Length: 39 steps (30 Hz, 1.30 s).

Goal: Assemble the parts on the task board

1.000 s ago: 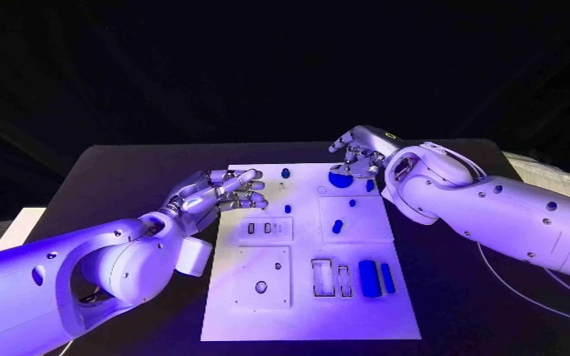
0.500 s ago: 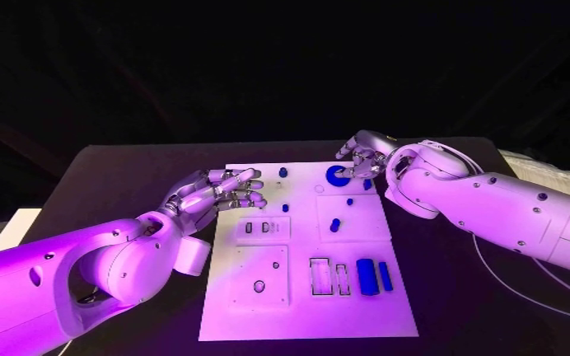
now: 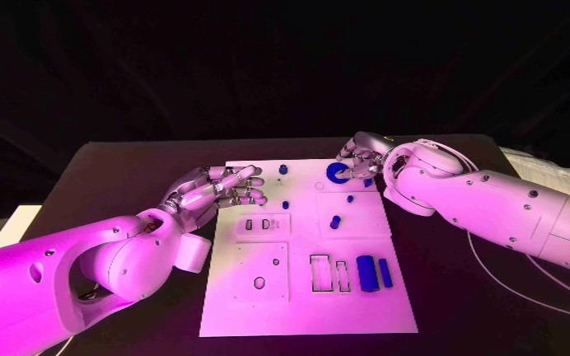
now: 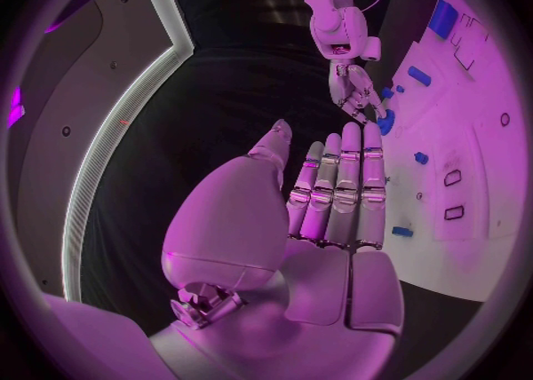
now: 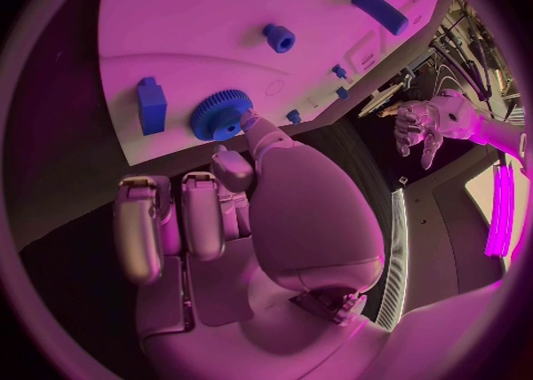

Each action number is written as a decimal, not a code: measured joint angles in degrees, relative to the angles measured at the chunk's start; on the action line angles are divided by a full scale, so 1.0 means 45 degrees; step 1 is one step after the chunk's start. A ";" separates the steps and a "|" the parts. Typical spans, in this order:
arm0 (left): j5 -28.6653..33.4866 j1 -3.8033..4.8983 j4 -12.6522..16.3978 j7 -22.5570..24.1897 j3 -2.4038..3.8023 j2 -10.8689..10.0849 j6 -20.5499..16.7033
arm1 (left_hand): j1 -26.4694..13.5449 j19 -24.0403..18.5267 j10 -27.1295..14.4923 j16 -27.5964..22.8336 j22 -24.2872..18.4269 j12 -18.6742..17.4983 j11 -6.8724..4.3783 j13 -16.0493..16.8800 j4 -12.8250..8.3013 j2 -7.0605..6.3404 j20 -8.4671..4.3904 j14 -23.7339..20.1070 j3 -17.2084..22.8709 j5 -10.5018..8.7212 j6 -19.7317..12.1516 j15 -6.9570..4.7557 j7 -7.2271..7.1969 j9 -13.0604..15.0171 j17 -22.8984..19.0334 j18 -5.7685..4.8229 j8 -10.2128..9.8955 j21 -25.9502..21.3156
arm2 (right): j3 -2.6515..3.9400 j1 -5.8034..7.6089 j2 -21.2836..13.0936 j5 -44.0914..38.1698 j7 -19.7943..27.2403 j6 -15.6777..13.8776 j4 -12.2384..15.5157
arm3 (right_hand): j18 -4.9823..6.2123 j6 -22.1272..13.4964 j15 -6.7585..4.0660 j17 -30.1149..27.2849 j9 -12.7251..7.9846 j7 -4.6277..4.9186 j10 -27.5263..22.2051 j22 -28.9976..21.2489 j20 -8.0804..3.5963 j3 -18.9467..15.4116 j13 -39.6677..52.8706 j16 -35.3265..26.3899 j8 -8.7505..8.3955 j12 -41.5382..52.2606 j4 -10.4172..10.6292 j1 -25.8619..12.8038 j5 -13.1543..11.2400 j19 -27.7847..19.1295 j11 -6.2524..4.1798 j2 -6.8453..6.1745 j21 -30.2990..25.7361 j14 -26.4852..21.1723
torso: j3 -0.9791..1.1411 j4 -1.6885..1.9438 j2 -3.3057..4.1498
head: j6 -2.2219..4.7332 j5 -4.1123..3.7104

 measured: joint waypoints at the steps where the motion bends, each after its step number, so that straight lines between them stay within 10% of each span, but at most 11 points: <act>1: 0.0000 0.0000 -0.0003 0.0000 0.0000 -0.0002 0.0000 | 0.0000 0.0000 0.0000 0.0000 0.0000 0.0000 0.0000 0.0000 0.0000 0.0000 0.0000 0.0000 0.0000 0.0000 0.0000 0.0000 0.0000 0.0000 0.0000 0.0001 0.0000 0.0000 | 0.0000 -0.0009 -0.0003 -0.0019 -0.0018 0.0032 0.0023 | 0.0000 0.0001 0.0000 0.0006 0.0001 0.0000 0.0000 0.0000 0.0000 0.0000 0.0007 0.0000 -0.0001 0.0003 0.0000 0.0000 0.0000 0.0000 0.0000 0.0000 0.0000 0.0000 | 0.0000 -0.0001 0.0000 | -0.0009 0.0002; 22: 0.0007 0.0000 -0.0029 0.0000 0.0002 0.0019 0.0005 | 0.0000 0.0000 0.0000 -0.0048 -0.0017 0.0000 0.0000 0.0000 0.0000 0.0000 0.0000 0.0000 0.0000 0.0000 0.0000 0.0000 0.0000 0.0000 -0.0016 0.0000 0.0000 -0.0050 | 0.0042 -0.0035 0.0232 -0.0211 -0.0067 0.0297 -0.0432 | 0.0002 0.0149 0.0000 0.0081 0.0050 -0.0053 0.0000 -0.0002 0.0001 -0.0036 0.0172 0.0048 0.0098 0.0049 0.0036 0.0068 0.0062 -0.0001 0.0000 0.0069 -0.0001 0.0000 | 0.0009 0.0002 0.0007 | -0.0090 0.0062; 39: 0.0010 0.0000 -0.0059 0.0000 -0.0001 0.0039 0.0019 | 0.0000 0.0000 0.0000 -0.0048 -0.0015 0.0000 0.0000 0.0000 0.0000 0.0000 0.0000 0.0000 0.0000 0.0000 0.0000 0.0000 0.0000 0.0000 -0.0015 0.0000 0.0000 -0.0049 | 0.0047 -0.0159 0.0319 -0.0905 -0.0086 0.0013 -0.0198 | -0.0133 0.1065 -0.0167 0.0237 -0.0010 -0.0268 0.0079 -0.0005 -0.0211 0.1003 0.0578 0.0220 0.0538 0.0210 -0.0645 0.0776 -0.0157 0.0068 -0.0305 0.0770 0.0101 -0.0024 | 0.0001 0.0002 0.0004 | -0.0161 0.0083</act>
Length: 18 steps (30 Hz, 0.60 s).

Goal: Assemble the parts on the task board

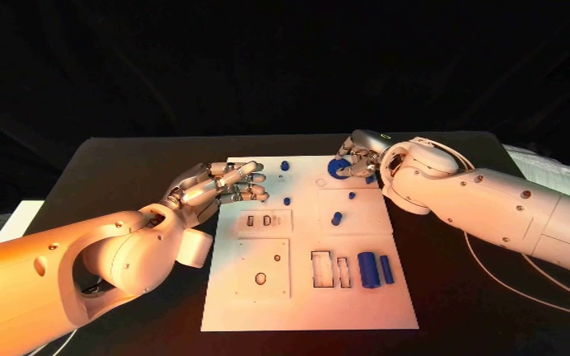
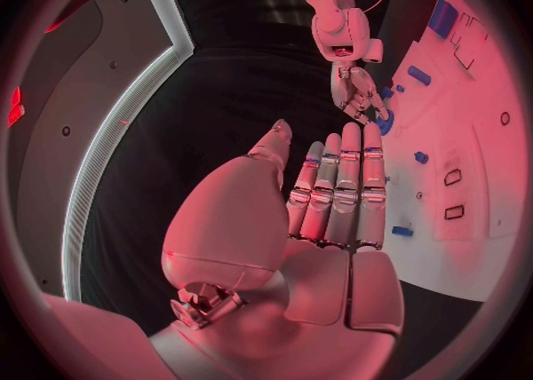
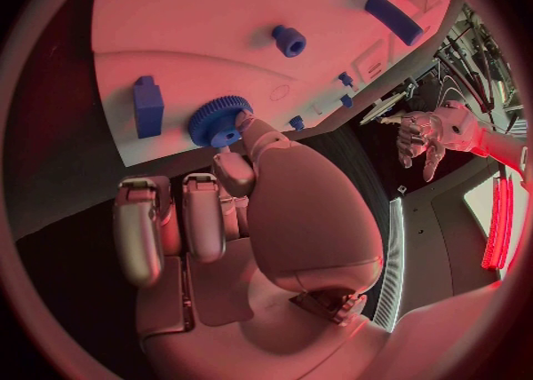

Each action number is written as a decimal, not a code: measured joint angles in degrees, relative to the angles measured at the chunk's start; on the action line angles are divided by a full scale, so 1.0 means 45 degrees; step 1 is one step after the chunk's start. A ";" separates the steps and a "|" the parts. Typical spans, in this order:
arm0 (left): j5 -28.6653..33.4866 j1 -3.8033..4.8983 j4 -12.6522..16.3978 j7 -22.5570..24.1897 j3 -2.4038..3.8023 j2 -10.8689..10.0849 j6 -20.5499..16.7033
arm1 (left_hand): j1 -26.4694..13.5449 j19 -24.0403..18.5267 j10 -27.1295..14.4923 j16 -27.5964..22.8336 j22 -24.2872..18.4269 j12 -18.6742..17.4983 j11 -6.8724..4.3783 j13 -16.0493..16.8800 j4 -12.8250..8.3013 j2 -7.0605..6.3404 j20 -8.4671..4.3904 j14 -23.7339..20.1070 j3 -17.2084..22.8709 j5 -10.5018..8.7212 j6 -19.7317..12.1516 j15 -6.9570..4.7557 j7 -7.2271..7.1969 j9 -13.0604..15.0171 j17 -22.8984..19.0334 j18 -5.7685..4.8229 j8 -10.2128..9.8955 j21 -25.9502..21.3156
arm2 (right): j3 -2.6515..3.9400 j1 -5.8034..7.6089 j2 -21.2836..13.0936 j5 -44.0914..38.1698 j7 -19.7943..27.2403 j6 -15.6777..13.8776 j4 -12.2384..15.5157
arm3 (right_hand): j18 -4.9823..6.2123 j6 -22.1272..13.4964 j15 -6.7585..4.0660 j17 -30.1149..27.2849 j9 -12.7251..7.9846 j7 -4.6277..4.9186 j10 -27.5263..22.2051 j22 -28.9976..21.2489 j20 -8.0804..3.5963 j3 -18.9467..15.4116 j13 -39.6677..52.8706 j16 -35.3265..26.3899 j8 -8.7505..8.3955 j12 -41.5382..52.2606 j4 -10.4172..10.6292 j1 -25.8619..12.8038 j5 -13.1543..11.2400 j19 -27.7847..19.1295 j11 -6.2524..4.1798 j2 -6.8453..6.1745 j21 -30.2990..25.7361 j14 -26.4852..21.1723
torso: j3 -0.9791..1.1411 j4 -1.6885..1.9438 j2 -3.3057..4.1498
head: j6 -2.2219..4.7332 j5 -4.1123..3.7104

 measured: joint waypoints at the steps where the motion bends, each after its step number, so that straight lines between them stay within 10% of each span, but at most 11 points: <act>1: 0.0000 0.0000 0.0000 0.0000 0.0000 0.0000 0.0001 | 0.0000 0.0000 0.0000 0.0000 0.0000 0.0000 0.0000 0.0000 0.0000 0.0000 0.0000 0.0000 0.0000 0.0000 0.0000 0.0000 0.0000 0.0000 0.0000 0.0000 0.0000 0.0000 | -0.0006 -0.0022 -0.0010 -0.0084 0.0001 -0.0061 0.0068 | 0.0000 0.0000 0.0000 0.0000 -0.0001 0.0000 0.0015 0.0000 0.0000 0.0067 0.0002 0.0000 0.0000 0.0000 -0.0067 0.0002 0.0000 0.0000 -0.0016 0.0000 0.0030 0.0000 | 0.0000 0.0000 0.0000 | 0.0000 -0.0001; 18: 0.0001 0.0000 -0.0058 0.0000 0.0004 0.0030 0.0030 | 0.0000 0.0092 0.0000 -0.0087 -0.0043 0.0000 0.0000 -0.0011 -0.0088 0.0000 -0.0001 0.0050 0.0013 0.0000 0.0000 -0.0050 0.0000 0.0000 -0.0035 0.0000 0.0000 0.0001 | -0.0086 -0.0216 0.0261 -0.1430 -0.0040 -0.1161 0.1239 | 0.0004 0.0043 0.0000 -0.0003 -0.0011 -0.0021 0.0035 -0.0002 0.0002 0.0480 -0.0048 -0.0001 0.0008 -0.0114 -0.0129 -0.0075 0.0163 0.0000 -0.0036 -0.0212 0.0048 0.0000 | -0.0002 0.0060 0.0013 | 0.0137 -0.0044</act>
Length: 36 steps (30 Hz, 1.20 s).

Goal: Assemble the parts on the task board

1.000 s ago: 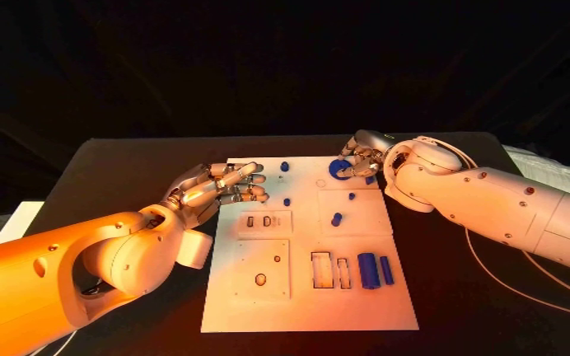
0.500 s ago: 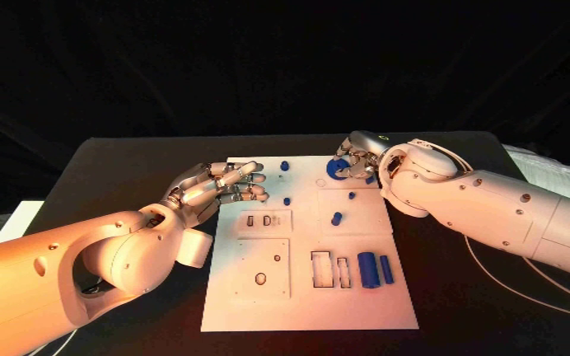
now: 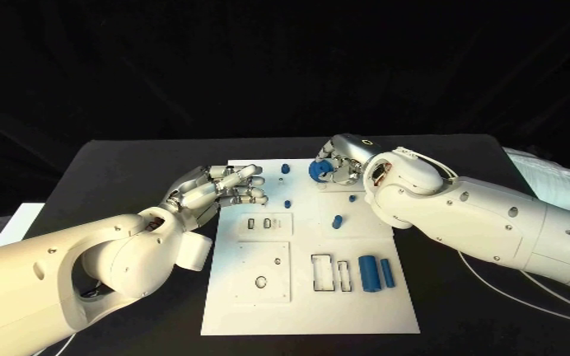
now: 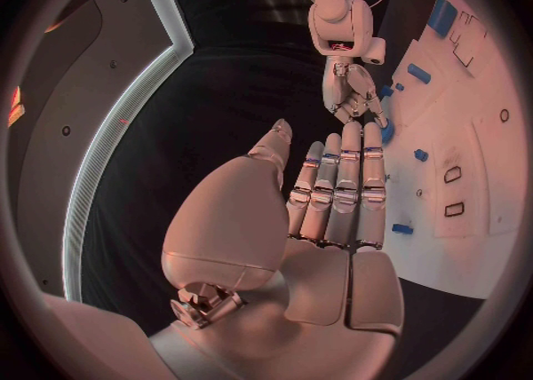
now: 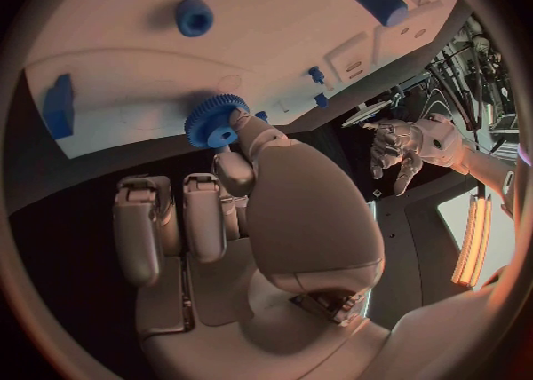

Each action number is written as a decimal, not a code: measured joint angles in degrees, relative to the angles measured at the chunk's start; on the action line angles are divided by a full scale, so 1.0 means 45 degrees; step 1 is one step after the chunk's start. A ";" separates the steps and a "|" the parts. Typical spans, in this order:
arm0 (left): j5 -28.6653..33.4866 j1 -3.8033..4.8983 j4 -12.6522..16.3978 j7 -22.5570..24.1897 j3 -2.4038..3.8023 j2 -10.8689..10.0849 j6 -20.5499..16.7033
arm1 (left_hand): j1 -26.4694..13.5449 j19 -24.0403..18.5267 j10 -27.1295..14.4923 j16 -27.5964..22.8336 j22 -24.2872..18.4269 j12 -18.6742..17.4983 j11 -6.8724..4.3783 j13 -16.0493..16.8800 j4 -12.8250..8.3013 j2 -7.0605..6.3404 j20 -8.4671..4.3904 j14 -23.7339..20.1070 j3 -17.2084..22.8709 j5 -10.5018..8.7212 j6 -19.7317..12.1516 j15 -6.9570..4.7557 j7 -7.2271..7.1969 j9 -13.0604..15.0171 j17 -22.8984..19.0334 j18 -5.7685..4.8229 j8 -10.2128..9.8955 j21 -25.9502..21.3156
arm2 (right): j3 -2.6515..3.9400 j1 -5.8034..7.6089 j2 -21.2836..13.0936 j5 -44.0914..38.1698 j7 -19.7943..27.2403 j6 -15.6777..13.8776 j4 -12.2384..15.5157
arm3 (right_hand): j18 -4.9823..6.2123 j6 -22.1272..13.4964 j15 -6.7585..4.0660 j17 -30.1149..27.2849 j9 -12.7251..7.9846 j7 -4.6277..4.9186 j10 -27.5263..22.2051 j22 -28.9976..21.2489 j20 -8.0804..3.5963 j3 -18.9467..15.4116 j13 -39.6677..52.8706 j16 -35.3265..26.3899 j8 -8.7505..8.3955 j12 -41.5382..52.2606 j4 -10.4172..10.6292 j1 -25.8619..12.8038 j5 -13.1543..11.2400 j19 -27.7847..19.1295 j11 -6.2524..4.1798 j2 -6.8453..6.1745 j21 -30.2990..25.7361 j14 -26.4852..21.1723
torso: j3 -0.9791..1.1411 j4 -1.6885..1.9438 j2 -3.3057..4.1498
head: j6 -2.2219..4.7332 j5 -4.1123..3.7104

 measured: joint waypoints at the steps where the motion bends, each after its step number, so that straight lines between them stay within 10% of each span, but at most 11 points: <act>1: 0.0000 0.0000 -0.0003 0.0000 0.0000 0.0001 0.0002 | 0.0000 0.0000 0.0000 0.0000 0.0000 0.0000 0.0000 0.0000 0.0000 0.0000 0.0000 0.0000 0.0000 0.0000 0.0000 0.0000 0.0000 0.0000 0.0000 0.0000 0.0000 0.0000 | 0.0000 0.0003 0.0079 -0.0054 -0.0010 -0.0040 0.0024 | 0.0001 0.0003 0.0000 0.0000 0.0000 -0.0002 0.0000 0.0000 0.0000 0.0000 0.0000 0.0000 0.0002 0.0000 0.0000 -0.0060 0.0000 0.0000 0.0000 -0.0005 0.0000 0.0000 | -0.0005 0.0004 0.0004 | 0.0002 0.0017; 36: 0.0003 0.0000 -0.0062 0.0000 0.0000 0.0062 0.0041 | 0.0000 -0.0001 0.0000 0.0000 0.0003 0.0000 0.0000 0.0002 -0.0032 0.0000 0.0000 0.0000 0.0033 0.0000 0.0000 0.0000 0.0000 0.0000 0.0003 0.0000 0.0000 -0.0046 | -0.0366 -0.0031 0.2633 -0.0650 0.0004 -0.0142 -0.1051 | 0.0022 0.0066 0.0001 -0.0006 0.0011 -0.0058 0.0002 0.0007 0.0003 0.0074 -0.0076 -0.0001 0.0152 -0.0216 0.0002 -0.0258 -0.0029 -0.0001 0.0005 -0.0108 -0.0001 0.0000 | 0.0024 0.0023 0.0039 | -0.0068 0.0293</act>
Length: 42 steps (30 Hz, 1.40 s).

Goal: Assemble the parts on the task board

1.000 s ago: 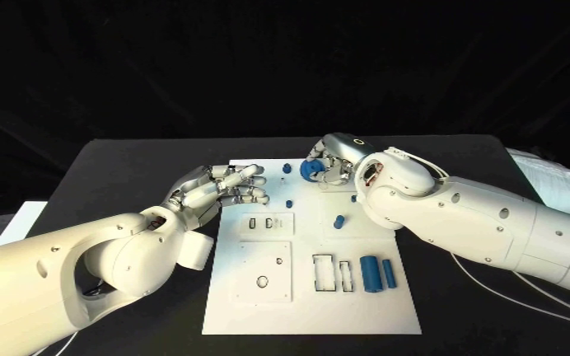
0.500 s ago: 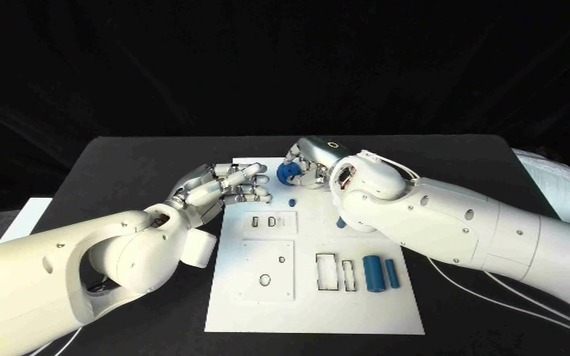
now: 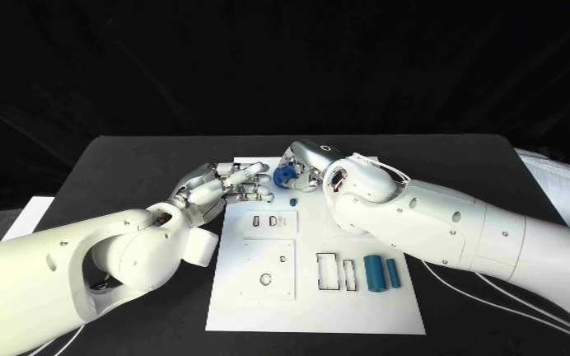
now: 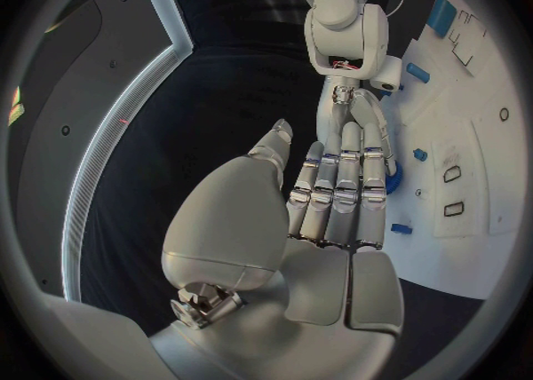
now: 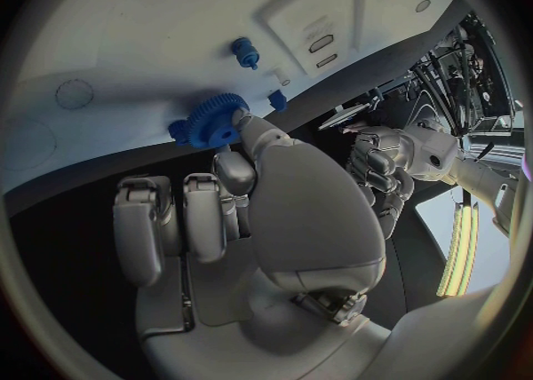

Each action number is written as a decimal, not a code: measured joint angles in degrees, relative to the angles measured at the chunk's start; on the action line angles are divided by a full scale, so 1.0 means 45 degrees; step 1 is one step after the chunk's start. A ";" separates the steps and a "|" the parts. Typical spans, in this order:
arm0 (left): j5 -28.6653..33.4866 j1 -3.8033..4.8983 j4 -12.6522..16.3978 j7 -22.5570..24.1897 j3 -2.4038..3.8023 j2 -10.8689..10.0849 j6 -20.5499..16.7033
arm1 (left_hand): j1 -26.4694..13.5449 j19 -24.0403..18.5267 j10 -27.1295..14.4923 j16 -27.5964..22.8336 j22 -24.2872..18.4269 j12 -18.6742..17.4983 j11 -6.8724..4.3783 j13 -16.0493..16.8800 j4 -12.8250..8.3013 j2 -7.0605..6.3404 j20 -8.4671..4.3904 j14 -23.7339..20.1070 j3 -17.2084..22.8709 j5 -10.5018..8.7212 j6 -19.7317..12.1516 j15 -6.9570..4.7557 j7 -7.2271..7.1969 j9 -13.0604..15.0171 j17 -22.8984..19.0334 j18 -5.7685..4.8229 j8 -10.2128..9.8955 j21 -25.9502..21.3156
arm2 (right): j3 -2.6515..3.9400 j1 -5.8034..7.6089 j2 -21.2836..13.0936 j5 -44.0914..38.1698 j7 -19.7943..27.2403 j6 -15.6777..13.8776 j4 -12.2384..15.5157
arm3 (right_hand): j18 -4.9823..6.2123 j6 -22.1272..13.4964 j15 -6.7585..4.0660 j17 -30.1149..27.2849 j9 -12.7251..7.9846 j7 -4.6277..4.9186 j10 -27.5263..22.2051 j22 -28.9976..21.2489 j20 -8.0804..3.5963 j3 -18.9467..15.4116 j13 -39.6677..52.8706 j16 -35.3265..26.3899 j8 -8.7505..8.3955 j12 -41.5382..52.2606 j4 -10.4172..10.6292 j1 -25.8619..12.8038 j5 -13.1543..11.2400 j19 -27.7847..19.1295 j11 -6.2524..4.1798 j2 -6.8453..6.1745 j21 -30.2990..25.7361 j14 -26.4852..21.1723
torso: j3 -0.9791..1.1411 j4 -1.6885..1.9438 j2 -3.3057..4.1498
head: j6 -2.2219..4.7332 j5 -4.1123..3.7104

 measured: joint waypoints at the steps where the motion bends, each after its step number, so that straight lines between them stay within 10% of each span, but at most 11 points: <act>1: 0.0000 0.0000 0.0000 0.0000 0.0000 0.0000 0.0001 | 0.0000 0.0000 0.0000 0.0000 0.0000 0.0000 0.0000 0.0000 0.0000 0.0000 0.0001 0.0000 0.0000 0.0000 0.0000 0.0000 0.0000 0.0000 0.0000 0.0001 0.0000 0.0000 | -0.0007 0.0000 0.0004 -0.0009 -0.0002 0.0007 -0.0022 | 0.0000 0.0002 0.0000 0.0000 0.0001 0.0001 0.0000 0.0000 0.0000 0.0019 -0.0003 0.0000 0.0001 0.0000 0.0020 0.0000 0.0000 0.0000 0.0000 0.0000 0.0000 0.0000 | 0.0000 -0.0004 -0.0001 | 0.0000 0.0001; 14: 0.0000 0.0000 -0.0018 -0.0009 -0.0003 -0.0014 0.0008 | 0.0000 0.0000 0.0000 -0.0050 -0.0015 0.0039 0.0000 0.0000 -0.0021 0.0000 0.0000 0.0047 -0.0021 0.0000 0.0000 0.0048 0.0000 0.0000 -0.0021 -0.0001 0.0000 0.0003 | -0.0036 0.0005 0.0053 -0.0072 -0.0044 0.0228 -0.0278 | 0.0005 -0.0071 0.0001 -0.0523 0.0185 0.0195 -0.0507 -0.0002 0.0007 0.0113 -0.0666 -0.0520 -0.0420 -0.1004 0.0163 -0.0826 -0.0129 -0.0007 0.0225 -0.0215 -0.0174 0.0000 | 0.0000 -0.0015 -0.0011 | -0.0055 -0.0074; 23: 0.0000 0.0000 -0.0018 -0.0034 0.0002 -0.0021 0.0016 | 0.0000 0.0000 0.0000 -0.0060 -0.0024 0.0057 0.0000 0.0000 -0.0035 0.0000 0.0000 0.0047 -0.0036 0.0000 0.0000 0.0048 0.0000 0.0000 -0.0021 0.0000 0.0000 0.0004 | -0.0092 -0.0043 0.0086 0.0009 -0.0012 0.0171 -0.0364 | 0.0010 -0.2533 0.0325 -0.0834 -0.0116 0.0552 -0.0872 -0.0004 0.0277 -0.0804 -0.1079 -0.0805 -0.0947 -0.1660 0.0972 -0.1453 -0.0295 -0.0277 0.0502 -0.0715 -0.0345 0.0001 | 0.0000 -0.0012 -0.0010 | -0.0066 -0.0104; 27: 0.0001 0.0001 -0.0018 -0.0049 0.0001 -0.0024 0.0016 | 0.0000 0.0000 0.0000 -0.0060 -0.0024 0.0057 0.0000 0.0001 -0.0035 0.0000 0.0000 0.0047 -0.0036 0.0000 0.0000 0.0047 0.0000 -0.0001 -0.0021 -0.0001 0.0000 0.0004 | -0.0103 -0.0043 0.0079 0.0083 -0.0012 0.0125 -0.0367 | 0.0010 -0.3180 0.0415 -0.0903 -0.0113 0.0678 -0.1120 -0.0004 0.0367 -0.1956 -0.1522 -0.0911 -0.0947 -0.2247 0.2123 -0.1962 0.0155 -0.0367 0.0681 -0.0609 -0.0445 0.0001 | -0.0004 -0.0010 -0.0007 | -0.0065 -0.0104; 30: 0.0001 0.0001 -0.0018 -0.0060 -0.0003 -0.0025 0.0016 | 0.0000 0.0000 0.0000 -0.0060 -0.0024 0.0057 0.0000 0.0000 -0.0035 0.0000 0.0000 0.0047 -0.0035 0.0000 0.0000 0.0047 0.0000 -0.0001 -0.0020 0.0000 0.0000 0.0004 | -0.0113 -0.0043 0.0048 0.0142 -0.0028 0.0117 -0.0356 | 0.0009 -0.2271 0.0415 -0.0900 -0.0016 0.0633 -0.1164 -0.0004 0.0367 -0.2296 -0.1593 -0.0911 -0.0888 -0.2315 0.2462 -0.2038 0.0222 -0.0367 0.0656 -0.0528 -0.0445 0.0001 | -0.0005 -0.0010 -0.0005 | -0.0068 -0.0105; 42: 0.0001 0.0001 -0.0075 -0.0148 0.0001 -0.0010 0.0017 | 0.0000 0.0000 -0.0047 -0.0149 -0.0051 0.0057 -0.0046 -0.0012 -0.0035 0.0000 0.0000 0.0046 -0.0035 0.0000 0.0000 0.0047 0.0000 -0.0001 -0.0047 0.0000 0.0000 -0.0056 | -0.0125 -0.0100 -0.0607 0.0856 0.0688 -0.1348 0.0072 | 0.0012 -0.1491 0.0415 -0.0762 0.0039 0.0408 -0.1186 -0.0006 0.0318 -0.2039 -0.1428 -0.0911 -0.0800 -0.2150 0.2206 -0.1028 0.1333 -0.0317 0.0538 0.0308 -0.0445 0.0000 | 0.0002 -0.0010 -0.0011 | -0.0063 -0.0101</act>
